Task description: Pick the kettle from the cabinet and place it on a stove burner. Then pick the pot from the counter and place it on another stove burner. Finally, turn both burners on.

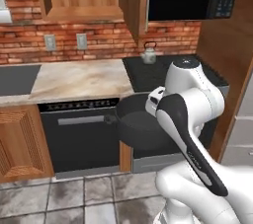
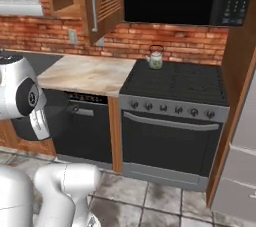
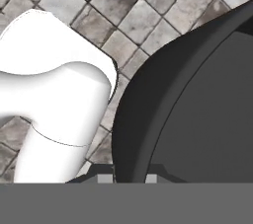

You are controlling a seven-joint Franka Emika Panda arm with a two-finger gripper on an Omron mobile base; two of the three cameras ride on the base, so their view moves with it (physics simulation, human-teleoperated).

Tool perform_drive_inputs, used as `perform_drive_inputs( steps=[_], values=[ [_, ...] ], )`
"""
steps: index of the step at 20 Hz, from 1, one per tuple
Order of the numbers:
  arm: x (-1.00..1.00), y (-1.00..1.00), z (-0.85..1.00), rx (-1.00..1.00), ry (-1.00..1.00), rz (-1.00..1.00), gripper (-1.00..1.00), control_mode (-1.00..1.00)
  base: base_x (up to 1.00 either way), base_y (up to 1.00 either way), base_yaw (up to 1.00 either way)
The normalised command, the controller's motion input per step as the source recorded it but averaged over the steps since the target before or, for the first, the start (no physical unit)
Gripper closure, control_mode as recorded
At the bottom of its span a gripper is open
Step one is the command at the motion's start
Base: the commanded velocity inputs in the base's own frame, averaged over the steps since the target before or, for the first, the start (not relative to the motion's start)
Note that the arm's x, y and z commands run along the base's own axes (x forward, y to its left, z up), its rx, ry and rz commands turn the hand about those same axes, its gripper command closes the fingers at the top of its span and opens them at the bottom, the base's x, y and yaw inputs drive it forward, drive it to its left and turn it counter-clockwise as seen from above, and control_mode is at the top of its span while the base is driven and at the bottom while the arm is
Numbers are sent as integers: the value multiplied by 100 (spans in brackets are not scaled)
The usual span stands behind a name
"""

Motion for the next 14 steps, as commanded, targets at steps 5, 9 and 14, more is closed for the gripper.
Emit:
perform_drive_inputs(
  steps=[5, 9, 14],
  values=[
    [0, 0, 0, 0, 0, 0, 100, 100, -18, -92, 36],
    [0, 0, 0, 0, 0, 0, 100, 100, -20, -88, 35],
    [0, 0, 0, 0, 0, 0, 100, 100, -13, -85, 30]
  ],
)
